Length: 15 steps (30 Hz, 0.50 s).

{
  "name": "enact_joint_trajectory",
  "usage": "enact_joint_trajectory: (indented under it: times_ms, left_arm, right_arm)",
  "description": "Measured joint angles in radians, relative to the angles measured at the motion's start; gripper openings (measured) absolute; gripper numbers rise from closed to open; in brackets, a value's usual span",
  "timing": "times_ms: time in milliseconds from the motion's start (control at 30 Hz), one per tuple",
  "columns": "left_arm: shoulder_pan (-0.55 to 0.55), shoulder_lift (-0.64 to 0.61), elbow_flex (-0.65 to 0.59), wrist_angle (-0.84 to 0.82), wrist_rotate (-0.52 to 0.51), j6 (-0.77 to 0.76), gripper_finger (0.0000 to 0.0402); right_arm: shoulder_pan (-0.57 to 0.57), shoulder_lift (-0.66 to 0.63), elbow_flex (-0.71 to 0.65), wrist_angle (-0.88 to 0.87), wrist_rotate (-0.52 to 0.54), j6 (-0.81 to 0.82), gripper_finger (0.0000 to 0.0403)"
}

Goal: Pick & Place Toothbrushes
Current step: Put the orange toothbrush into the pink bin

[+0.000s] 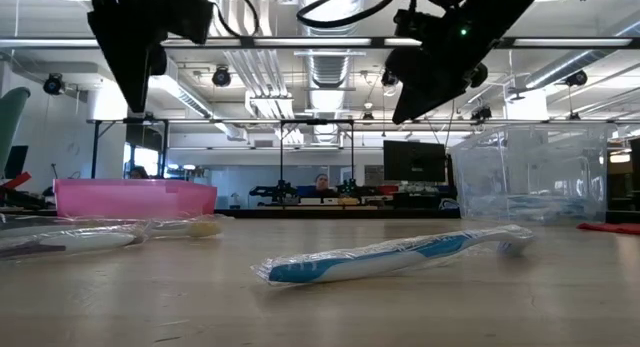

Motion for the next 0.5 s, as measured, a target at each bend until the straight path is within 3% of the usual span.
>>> enact_joint_trajectory:
  times_ms: [200,500]
  left_arm:
    - [-0.001,0.153,0.063,-0.05,0.013,0.017,0.0092]
    - [-0.019,0.298,0.046,-0.045,0.1,0.045,0.0092]
  right_arm:
    - [0.001,0.0,0.0,-0.002,-0.001,-0.001,0.0211]
    - [0.002,0.0,-0.016,-0.009,-0.045,-0.01,0.0224]
